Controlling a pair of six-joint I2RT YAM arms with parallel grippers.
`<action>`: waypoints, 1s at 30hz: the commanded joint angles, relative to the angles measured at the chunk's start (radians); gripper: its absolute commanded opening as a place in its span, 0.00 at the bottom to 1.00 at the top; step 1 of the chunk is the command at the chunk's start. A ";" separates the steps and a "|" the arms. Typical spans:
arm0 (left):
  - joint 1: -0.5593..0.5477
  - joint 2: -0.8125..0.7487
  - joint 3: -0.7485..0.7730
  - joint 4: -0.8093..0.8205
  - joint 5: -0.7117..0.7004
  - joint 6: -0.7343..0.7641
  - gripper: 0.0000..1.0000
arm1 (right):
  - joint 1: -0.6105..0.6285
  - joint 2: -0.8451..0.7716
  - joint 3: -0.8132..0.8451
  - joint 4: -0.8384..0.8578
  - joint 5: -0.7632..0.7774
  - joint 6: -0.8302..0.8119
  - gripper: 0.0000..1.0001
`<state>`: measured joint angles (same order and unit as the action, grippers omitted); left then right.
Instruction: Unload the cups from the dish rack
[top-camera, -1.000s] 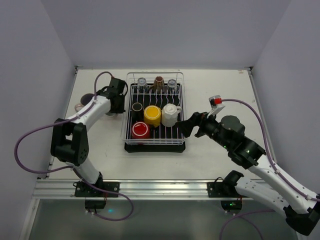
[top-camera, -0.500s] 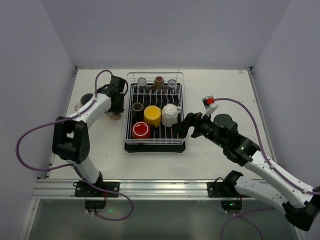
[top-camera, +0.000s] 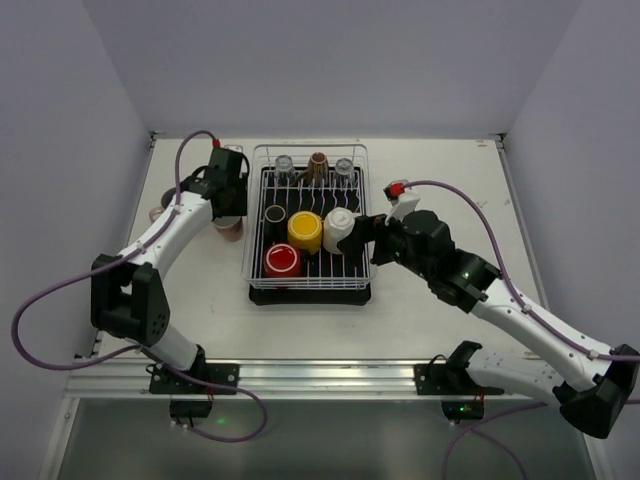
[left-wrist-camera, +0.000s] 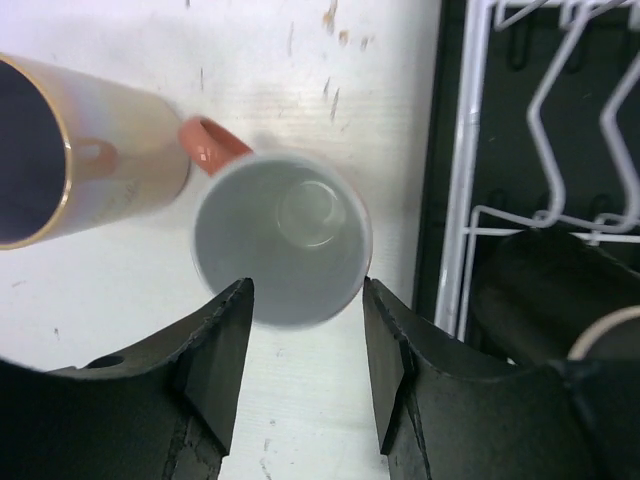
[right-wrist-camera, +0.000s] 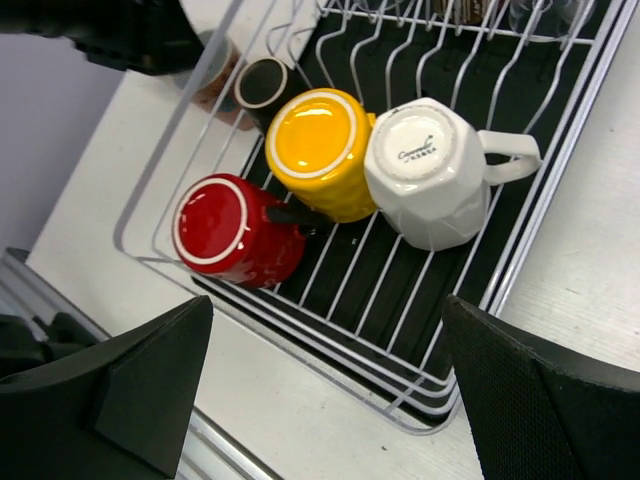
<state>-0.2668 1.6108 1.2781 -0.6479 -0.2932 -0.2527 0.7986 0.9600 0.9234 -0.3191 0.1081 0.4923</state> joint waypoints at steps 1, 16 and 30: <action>-0.009 -0.089 0.000 0.074 0.009 -0.026 0.52 | 0.004 0.040 0.064 -0.052 0.073 -0.058 0.99; -0.012 -0.467 -0.195 0.214 0.167 -0.072 0.52 | 0.115 0.282 0.219 -0.101 0.125 -0.074 0.97; -0.014 -1.071 -0.537 0.317 0.319 -0.057 0.87 | 0.314 0.594 0.367 0.014 0.321 0.164 0.99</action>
<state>-0.2764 0.5686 0.7952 -0.3660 0.0021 -0.3195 1.1118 1.5009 1.2140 -0.3439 0.3351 0.5884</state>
